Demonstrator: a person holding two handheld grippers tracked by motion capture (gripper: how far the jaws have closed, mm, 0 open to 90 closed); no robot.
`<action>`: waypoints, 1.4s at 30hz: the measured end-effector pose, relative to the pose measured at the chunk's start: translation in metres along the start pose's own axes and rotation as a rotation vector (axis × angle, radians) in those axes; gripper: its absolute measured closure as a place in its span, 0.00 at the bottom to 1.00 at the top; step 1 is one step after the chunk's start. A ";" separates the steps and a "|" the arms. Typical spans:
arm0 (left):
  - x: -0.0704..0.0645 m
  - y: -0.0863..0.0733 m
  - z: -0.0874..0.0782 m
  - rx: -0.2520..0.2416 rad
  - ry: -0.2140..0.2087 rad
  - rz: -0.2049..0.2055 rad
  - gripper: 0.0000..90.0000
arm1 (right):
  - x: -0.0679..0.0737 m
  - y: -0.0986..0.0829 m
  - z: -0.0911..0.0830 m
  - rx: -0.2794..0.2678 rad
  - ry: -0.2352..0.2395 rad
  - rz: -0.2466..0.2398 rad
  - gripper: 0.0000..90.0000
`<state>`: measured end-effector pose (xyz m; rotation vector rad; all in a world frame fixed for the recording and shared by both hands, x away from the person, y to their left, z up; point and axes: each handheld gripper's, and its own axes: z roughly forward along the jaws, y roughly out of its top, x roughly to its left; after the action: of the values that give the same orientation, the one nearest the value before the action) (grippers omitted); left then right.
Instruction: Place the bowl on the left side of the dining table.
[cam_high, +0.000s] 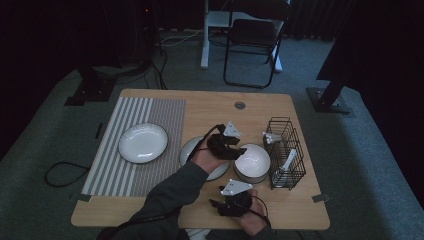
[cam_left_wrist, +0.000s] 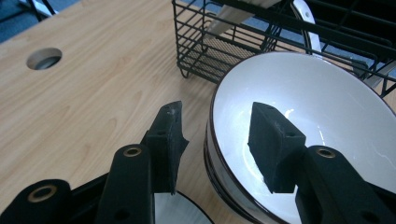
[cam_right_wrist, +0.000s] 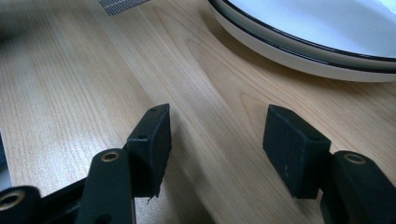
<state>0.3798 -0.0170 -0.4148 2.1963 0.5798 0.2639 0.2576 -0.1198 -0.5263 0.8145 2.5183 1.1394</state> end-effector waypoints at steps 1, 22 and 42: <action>0.000 0.000 0.001 0.003 -0.003 -0.002 0.63 | 0.000 0.000 0.000 0.000 0.000 0.000 0.46; 0.002 -0.007 0.022 0.078 -0.040 -0.062 0.77 | 0.000 0.000 0.000 0.001 -0.001 -0.001 0.46; 0.001 -0.005 0.028 0.107 0.005 -0.100 0.90 | 0.000 0.000 0.000 0.000 0.000 -0.001 0.45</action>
<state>0.3891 -0.0327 -0.4364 2.2614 0.7198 0.1897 0.2572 -0.1197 -0.5263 0.8136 2.5190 1.1390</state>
